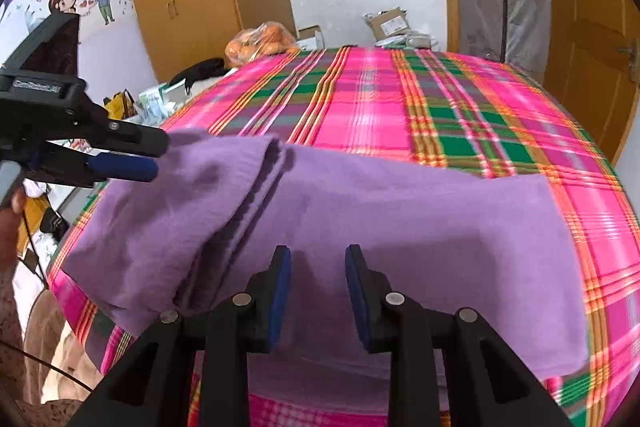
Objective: Fold clothes
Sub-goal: 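Move both open grippers along the lilac garment to its folded edge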
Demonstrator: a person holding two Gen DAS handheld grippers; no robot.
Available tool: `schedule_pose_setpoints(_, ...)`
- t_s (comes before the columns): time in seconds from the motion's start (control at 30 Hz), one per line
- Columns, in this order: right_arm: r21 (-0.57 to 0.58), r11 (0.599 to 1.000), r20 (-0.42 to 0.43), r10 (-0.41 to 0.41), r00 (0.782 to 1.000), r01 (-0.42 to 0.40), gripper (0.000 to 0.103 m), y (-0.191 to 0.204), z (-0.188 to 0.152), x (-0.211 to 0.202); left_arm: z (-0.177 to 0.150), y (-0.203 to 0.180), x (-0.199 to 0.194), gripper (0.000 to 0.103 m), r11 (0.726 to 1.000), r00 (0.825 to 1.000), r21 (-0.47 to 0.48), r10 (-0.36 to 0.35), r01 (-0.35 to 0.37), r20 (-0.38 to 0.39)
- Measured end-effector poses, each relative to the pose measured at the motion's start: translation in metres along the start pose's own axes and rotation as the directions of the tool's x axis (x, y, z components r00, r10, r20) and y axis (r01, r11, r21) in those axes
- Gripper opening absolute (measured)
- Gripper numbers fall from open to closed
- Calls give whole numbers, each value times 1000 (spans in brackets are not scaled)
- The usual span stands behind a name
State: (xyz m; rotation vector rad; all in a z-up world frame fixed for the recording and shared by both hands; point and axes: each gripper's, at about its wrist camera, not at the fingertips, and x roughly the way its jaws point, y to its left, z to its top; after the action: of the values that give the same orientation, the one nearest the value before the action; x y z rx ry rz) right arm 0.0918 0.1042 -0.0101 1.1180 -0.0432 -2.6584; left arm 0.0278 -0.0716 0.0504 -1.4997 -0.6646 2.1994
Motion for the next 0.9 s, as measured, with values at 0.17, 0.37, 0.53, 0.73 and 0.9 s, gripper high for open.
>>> schedule_pose_setpoints(0.17,-38,997,-13,-64,998,64,30,12,0,5,-1,30,-15,42,998,999,-61,17,-15,27)
schedule_pose_setpoints(0.37,-27,999,8,-41,999,41,30,20,2,2,-8,59,-33,42,994,998,-109,8,-1,68)
schedule_pose_setpoints(0.53,-33,998,-17,-61,998,61,30,24,0,0,-19,82,-46,42,991,996,-137,6,6,84)
schedule_pose_setpoints(0.73,-81,997,119,16,993,-7,30,50,15,-31,-34,105,-58,42,985,996,-164,-37,50,83)
schedule_pose_setpoints(0.9,-129,991,34,52,998,-47,30,73,8,-6,-42,118,-63,42,982,995,-180,-43,59,89)
